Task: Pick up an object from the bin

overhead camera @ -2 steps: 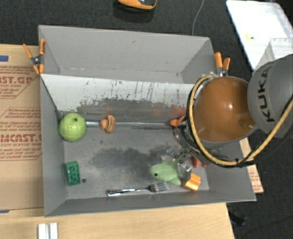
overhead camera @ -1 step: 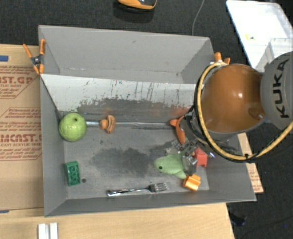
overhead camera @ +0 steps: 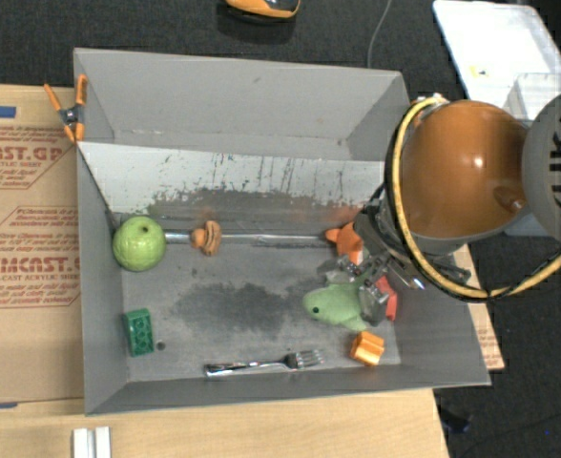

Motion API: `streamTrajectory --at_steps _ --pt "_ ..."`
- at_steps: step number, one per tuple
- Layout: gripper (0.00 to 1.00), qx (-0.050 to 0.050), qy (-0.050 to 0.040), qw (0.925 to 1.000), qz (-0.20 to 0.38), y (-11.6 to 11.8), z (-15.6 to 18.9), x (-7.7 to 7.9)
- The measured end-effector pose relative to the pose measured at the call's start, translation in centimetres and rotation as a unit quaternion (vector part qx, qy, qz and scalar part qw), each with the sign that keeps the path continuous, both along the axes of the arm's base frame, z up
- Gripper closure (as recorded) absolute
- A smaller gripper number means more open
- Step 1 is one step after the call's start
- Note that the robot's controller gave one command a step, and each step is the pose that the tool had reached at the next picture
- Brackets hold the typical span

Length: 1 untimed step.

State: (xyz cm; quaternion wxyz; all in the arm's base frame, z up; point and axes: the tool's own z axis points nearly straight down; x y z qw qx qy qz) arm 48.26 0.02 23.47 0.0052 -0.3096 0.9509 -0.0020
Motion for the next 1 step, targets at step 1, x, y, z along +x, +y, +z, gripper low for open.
streamTrajectory --at_steps 1 --pt "1.00 0.000 -0.0026 1.0000 0.000 0.05 1.44 0.11"
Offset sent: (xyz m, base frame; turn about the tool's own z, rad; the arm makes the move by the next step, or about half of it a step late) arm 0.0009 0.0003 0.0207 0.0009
